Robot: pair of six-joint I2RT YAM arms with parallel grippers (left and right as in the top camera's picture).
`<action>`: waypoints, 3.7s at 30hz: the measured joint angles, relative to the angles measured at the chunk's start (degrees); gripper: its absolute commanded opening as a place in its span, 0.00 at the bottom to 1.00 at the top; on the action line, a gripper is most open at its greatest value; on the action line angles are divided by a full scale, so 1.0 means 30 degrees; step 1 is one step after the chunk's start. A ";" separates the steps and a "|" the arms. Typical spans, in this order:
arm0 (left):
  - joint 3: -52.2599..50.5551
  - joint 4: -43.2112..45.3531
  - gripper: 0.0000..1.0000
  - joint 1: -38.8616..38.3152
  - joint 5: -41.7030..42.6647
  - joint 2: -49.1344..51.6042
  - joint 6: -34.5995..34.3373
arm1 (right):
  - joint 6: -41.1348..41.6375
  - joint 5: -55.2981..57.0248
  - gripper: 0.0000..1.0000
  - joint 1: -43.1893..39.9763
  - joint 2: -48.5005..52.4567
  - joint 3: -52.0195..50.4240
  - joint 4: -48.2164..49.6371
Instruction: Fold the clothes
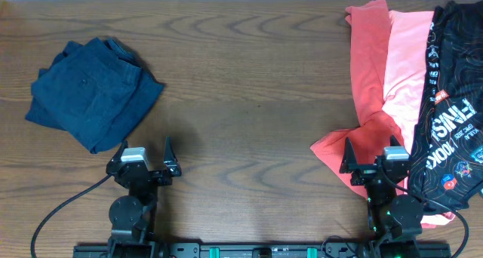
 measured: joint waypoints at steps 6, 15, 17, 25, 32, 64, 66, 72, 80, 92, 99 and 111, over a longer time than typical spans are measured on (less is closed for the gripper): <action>0.0000 0.0000 0.98 0.0000 0.0000 0.0000 -0.0007 | 0.0029 0.0000 0.99 0.0000 0.0000 0.0000 0.0000; 0.0015 -0.0036 0.98 0.0000 0.0386 0.0007 -0.0153 | 0.0612 -0.0204 0.99 0.0000 0.0007 0.0073 -0.0350; 0.0109 -0.0270 0.98 0.0000 0.0736 0.0066 -0.0219 | 0.0627 -0.0284 0.99 0.0000 0.0102 0.0306 -0.0816; 0.4408 -0.5304 0.98 0.0000 0.1297 0.4211 -0.1370 | 0.0729 -0.0277 0.99 0.0000 0.4175 0.3847 -0.3694; 1.1642 -1.2407 0.98 0.0000 0.1508 1.0950 -0.1690 | 0.0750 -0.0270 0.99 0.0000 1.1599 1.0047 -0.8990; 1.4921 -1.4957 0.98 -0.0007 0.1508 1.9132 -0.1734 | 0.3002 -0.3577 0.01 0.4146 3.0418 1.4863 -0.7315; 1.4921 -1.4637 0.98 -0.0007 0.1508 1.9132 -0.1734 | 0.3344 -0.4583 0.01 0.5435 3.0541 1.4797 -0.5311; 1.4957 -1.2874 0.98 -0.0007 0.1515 1.9125 -0.1734 | 0.4969 -0.6885 0.01 1.0069 3.0702 1.4651 0.4801; 1.4957 -1.1788 0.98 -0.0007 0.3191 1.9132 -0.1741 | 0.5625 -0.5843 0.86 1.2692 3.0694 1.4957 0.4284; 1.4549 -1.1788 0.98 -0.0058 0.8306 2.0684 -0.3446 | 0.3847 -0.3228 0.99 0.6309 2.9310 1.4943 -0.2273; 1.3551 -1.1577 0.98 -0.1122 0.9122 2.4341 -0.6776 | 0.1974 -0.2973 0.58 0.4262 2.9186 1.4943 -0.4794; 1.3580 -0.6069 0.98 -0.4721 0.9551 2.9740 -0.8174 | 0.1603 -0.3045 0.21 0.4080 2.9492 1.4950 -0.5778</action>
